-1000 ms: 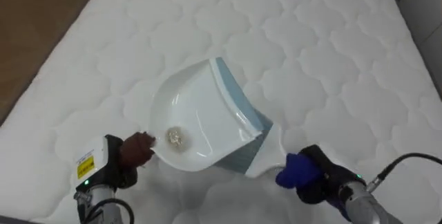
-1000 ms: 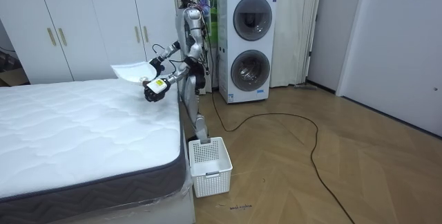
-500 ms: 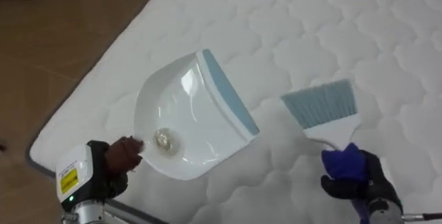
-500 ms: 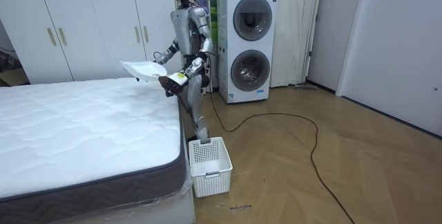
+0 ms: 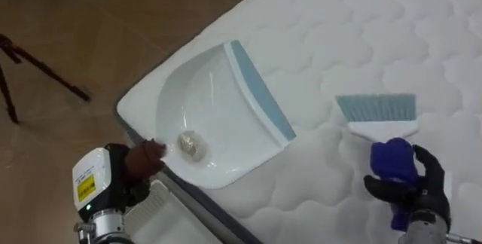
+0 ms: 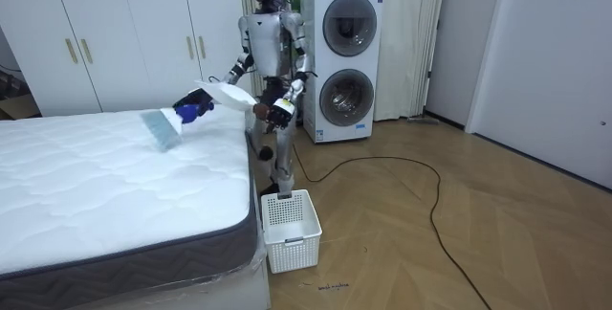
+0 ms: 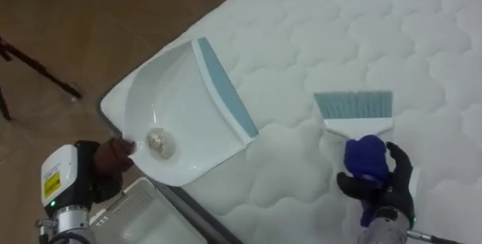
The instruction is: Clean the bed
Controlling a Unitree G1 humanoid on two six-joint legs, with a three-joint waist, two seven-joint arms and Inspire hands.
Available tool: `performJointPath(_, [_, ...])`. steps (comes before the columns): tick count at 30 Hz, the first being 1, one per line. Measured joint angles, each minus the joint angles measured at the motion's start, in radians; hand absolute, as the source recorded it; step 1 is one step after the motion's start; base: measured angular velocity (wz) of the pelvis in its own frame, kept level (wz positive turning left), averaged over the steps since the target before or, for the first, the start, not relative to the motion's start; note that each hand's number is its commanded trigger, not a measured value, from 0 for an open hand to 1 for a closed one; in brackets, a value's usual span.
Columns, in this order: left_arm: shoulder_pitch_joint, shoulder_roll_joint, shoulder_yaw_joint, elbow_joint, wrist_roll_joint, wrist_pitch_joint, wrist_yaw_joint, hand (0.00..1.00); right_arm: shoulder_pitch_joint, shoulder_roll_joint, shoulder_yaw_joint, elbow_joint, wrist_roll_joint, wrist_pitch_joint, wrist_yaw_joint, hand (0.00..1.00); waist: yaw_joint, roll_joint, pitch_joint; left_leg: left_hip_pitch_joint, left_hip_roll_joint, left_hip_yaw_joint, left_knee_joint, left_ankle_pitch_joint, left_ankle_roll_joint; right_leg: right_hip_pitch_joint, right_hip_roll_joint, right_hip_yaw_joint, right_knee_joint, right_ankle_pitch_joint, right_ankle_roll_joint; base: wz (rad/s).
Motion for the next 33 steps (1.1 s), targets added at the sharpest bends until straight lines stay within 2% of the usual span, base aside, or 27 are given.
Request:
performJointPath(3, [-0.006, 0.004, 0.02, -0.001, -0.001, -0.02, 0.006, 1.0, -0.004, 0.004, 0.0, -0.012, 0.0, -0.019, -0.013, 0.0, 0.013, -0.003, -0.0041, -0.006, -0.023, -0.05, -0.011, 0.014, 0.008, -0.001, 0.003, 0.026, 0.009, 0.002, -0.003, 0.38])
performJointPath(5, [-0.008, 0.007, 0.026, -0.004, 0.0, -0.034, 0.017, 1.0, -0.008, 0.004, 0.0, -0.017, -0.001, -0.039, -0.025, 0.0, 0.022, -0.003, -0.0054, -0.004, -0.059, -0.143, -0.024, 0.032, 0.006, -0.002, 0.017, 0.071, 0.021, 0.008, -0.014, 0.35])
performJointPath(6, [-0.008, 0.008, 0.027, -0.006, 0.0, -0.038, 0.019, 1.0, -0.009, 0.004, -0.001, -0.017, -0.002, -0.042, -0.028, 0.0, 0.022, -0.003, -0.0054, -0.004, -0.067, -0.173, -0.026, 0.038, 0.006, -0.002, 0.025, 0.087, 0.023, 0.012, -0.02, 0.47])
performJointPath(7, [-0.008, 0.011, 0.032, -0.006, 0.0, -0.045, 0.021, 1.0, -0.009, 0.005, -0.001, -0.019, -0.006, -0.043, -0.038, 0.0, 0.02, -0.002, -0.0061, 0.0, -0.095, -0.254, -0.037, 0.056, 0.006, -0.003, 0.046, 0.124, 0.02, 0.017, -0.029, 0.54])
performJointPath(8, [-0.011, 0.014, 0.034, -0.007, 0.0, -0.045, 0.021, 1.0, -0.009, 0.006, -0.001, -0.02, -0.006, -0.05, -0.049, 0.0, 0.016, -0.002, -0.0061, 0.001, -0.114, -0.329, -0.05, 0.07, 0.01, -0.017, 0.082, 0.175, 0.002, 0.014, -0.037, 0.6])
performJointPath(9, [-0.013, 0.016, 0.035, -0.007, 0.0, -0.045, 0.021, 1.0, -0.009, 0.006, -0.001, -0.021, -0.006, -0.053, -0.057, 0.0, 0.014, 0.0, -0.0059, 0.001, -0.122, -0.375, -0.058, 0.083, 0.006, -0.027, 0.107, 0.199, -0.013, 0.014, -0.041, 0.65])
performJointPath(10, [-0.014, 0.019, 0.035, -0.007, 0.0, -0.046, 0.021, 1.0, -0.009, 0.006, 0.0, -0.025, -0.006, -0.054, -0.07, 0.0, 0.007, 0.002, -0.0066, 0.001, -0.137, -0.452, -0.081, 0.11, -0.006, -0.052, 0.15, 0.243, -0.05, 0.02, -0.067, 0.88])
performJointPath(11, [-0.015, 0.023, 0.034, -0.007, 0.0, -0.047, 0.02, 1.0, -0.006, 0.006, -0.001, -0.043, -0.004, -0.054, -0.09, 0.0, -0.012, 0.002, -0.006, -0.004, -0.159, -0.531, -0.092, 0.137, -0.023, -0.062, 0.179, 0.276, -0.1, 0.051, -0.086, 0.98])
performJointPath(12, [-0.017, 0.024, 0.032, -0.007, 0.0, -0.048, 0.019, 1.0, -0.001, 0.005, -0.003, -0.055, -0.003, -0.054, -0.105, 0.0, -0.016, -0.006, -0.0057, -0.007, -0.173, -0.548, -0.097, 0.148, -0.025, -0.069, 0.176, 0.277, -0.113, 0.087, -0.084, 1.05])
performJointPath(13, [-0.018, 0.014, 0.028, -0.005, 0.001, -0.05, 0.017, 1.0, 0.0, -0.002, -0.005, -0.059, -0.004, -0.059, -0.137, 0.0, -0.013, -0.01, -0.0052, -0.019, -0.185, -0.556, -0.093, 0.157, -0.032, -0.072, 0.169, 0.259, -0.106, 0.108, -0.126, 0.83])
performJointPath(14, [-0.016, 0.008, 0.021, -0.006, 0.002, -0.059, 0.017, 1.0, -0.001, -0.01, -0.006, -0.061, -0.003, -0.063, -0.162, 0.0, -0.004, -0.005, -0.0048, -0.033, -0.171, -0.5, -0.092, 0.164, -0.045, -0.07, 0.156, 0.206, -0.115, 0.1, -0.131, 0.85])
performJointPath(15, [-0.016, 0.006, 0.018, -0.006, 0.002, -0.066, 0.017, 1.0, 0.0, -0.013, -0.006, -0.063, -0.003, -0.065, -0.172, 0.0, -0.009, -0.007, -0.0019, -0.041, -0.147, -0.432, -0.081, 0.162, -0.044, -0.071, 0.149, 0.175, -0.119, 0.094, -0.126, 0.83])
performJointPath(16, [-0.017, 0.007, 0.01, -0.005, 0.0, -0.077, 0.018, 1.0, 0.001, -0.016, -0.004, -0.063, 0.001, -0.065, -0.18, 0.0, -0.005, -0.006, 0.0005, -0.056, -0.088, -0.29, -0.022, 0.12, -0.037, -0.073, 0.139, 0.134, -0.11, 0.082, -0.131, 0.59])
performJointPath(17, [-0.016, 0.008, 0.005, -0.002, -0.004, -0.079, 0.018, 1.0, -0.001, -0.016, 0.005, -0.068, 0.007, -0.065, -0.177, 0.0, 0.019, -0.003, -0.0002, -0.054, -0.034, -0.224, 0.042, 0.057, -0.054, -0.078, 0.124, 0.11, -0.086, 0.067, -0.117, 0.36])
performJointPath(18, [-0.016, 0.009, 0.001, -0.003, -0.006, -0.079, 0.019, 1.0, -0.001, -0.018, 0.012, -0.074, 0.012, -0.065, -0.174, 0.0, 0.027, 0.0, -0.0005, -0.053, -0.016, -0.223, 0.061, 0.031, -0.073, -0.079, 0.116, 0.095, -0.075, 0.061, -0.11, 0.16])
performJointPath(19, [-0.019, 0.01, -0.006, -0.003, -0.013, -0.079, 0.02, 1.0, -0.008, -0.022, 0.03, -0.082, 0.025, -0.068, -0.167, 0.0, 0.038, 0.017, -0.0046, -0.057, -0.01, -0.237, 0.055, 0.001, -0.093, -0.088, 0.102, 0.076, -0.038, 0.05, -0.095, 0.31])
performJointPath(20, [-0.023, 0.017, -0.007, -0.003, -0.016, -0.078, 0.021, 1.0, -0.013, -0.02, 0.056, -0.081, 0.037, -0.068, -0.156, 0.0, 0.042, 0.002, 0.0009, -0.057, -0.036, -0.264, 0.046, 0.004, -0.079, -0.106, 0.094, 0.093, -0.008, 0.04, -0.083, 0.43])
performJointPath(21, [-0.025, 0.023, -0.007, -0.003, -0.016, -0.077, 0.021, 1.0, -0.012, -0.02, 0.069, -0.081, 0.038, -0.068, -0.15, 0.0, 0.042, -0.008, 0.0047, -0.056, -0.048, -0.275, 0.038, 0.011, -0.068, -0.113, 0.093, 0.111, 0.0, 0.04, -0.081, 0.64])
performJointPath(22, [-0.025, 0.03, -0.007, -0.001, -0.014, -0.072, 0.021, 1.0, -0.007, -0.019, 0.08, -0.081, 0.036, -0.069, -0.135, 0.0, 0.04, -0.026, 0.0042, -0.056, -0.071, -0.3, 0.026, 0.023, -0.058, -0.124, 0.097, 0.146, 0.005, 0.041, -0.082, 0.72])
performJointPath(23, [-0.023, 0.03, -0.006, 0.001, -0.009, -0.061, 0.021, 1.0, -0.007, -0.02, 0.075, -0.081, 0.037, -0.07, -0.13, 0.0, 0.044, -0.033, 0.0045, -0.057, -0.086, -0.32, 0.024, 0.028, -0.052, -0.125, 0.101, 0.171, 0.005, 0.042, -0.079, 0.68])
performJointPath(25, [-0.021, 0.038, -0.008, 0.004, -0.015, -0.055, 0.021, 1.0, -0.008, -0.02, 0.076, -0.078, 0.037, -0.079, -0.13, 0.0, 0.05, -0.033, 0.0052, -0.055, -0.103, -0.349, 0.025, 0.03, -0.048, -0.128, 0.106, 0.204, 0.02, 0.045, -0.077, 0.55])
performJointPath(27, [-0.025, 0.047, -0.008, 0.008, -0.022, -0.055, 0.024, 1.0, -0.02, -0.02, 0.084, -0.045, 0.035, -0.095, -0.13, 0.0, 0.047, -0.031, 0.0054, -0.054, -0.115, -0.373, 0.031, 0.03, -0.041, -0.126, 0.106, 0.201, 0.028, 0.045, -0.075, 0.49])
performJointPath(28, [-0.034, 0.047, -0.007, 0.022, -0.027, -0.054, 0.025, 1.0, -0.032, -0.02, 0.088, -0.025, 0.035, -0.095, -0.128, 0.0, 0.049, -0.022, 0.0069, -0.057, -0.119, -0.385, 0.036, 0.029, -0.038, -0.123, 0.106, 0.192, 0.035, 0.045, -0.074, 0.38])
performJointPath(29, [-0.043, 0.043, -0.008, 0.039, -0.03, -0.054, 0.025, 1.0, -0.035, -0.02, 0.087, -0.022, 0.035, -0.095, -0.127, 0.0, 0.047, -0.013, 0.0044, -0.066, -0.126, -0.397, 0.037, 0.034, -0.032, -0.121, 0.104, 0.183, 0.033, 0.041, -0.07, 0.35])
performJointPath(31, [-0.048, 0.037, -0.008, 0.053, -0.036, -0.054, 0.024, 1.0, -0.038, -0.02, 0.087, -0.02, 0.035, -0.095, -0.12, 0.0, 0.042, 0.003, 0.0057, -0.086, -0.13, -0.4, 0.038, 0.042, -0.022, -0.125, 0.097, 0.151, 0.032, 0.037, -0.068, 0.27])
performJointPath(33, [-0.048, 0.036, -0.008, 0.065, -0.034, -0.054, 0.022, 1.0, -0.036, -0.02, 0.088, -0.01, 0.035, -0.095, -0.105, 0.0, 0.041, 0.006, 0.0057, -0.092, -0.135, -0.4, 0.044, 0.042, -0.021, -0.123, 0.09, 0.132, 0.032, 0.026, -0.071, 0.18])
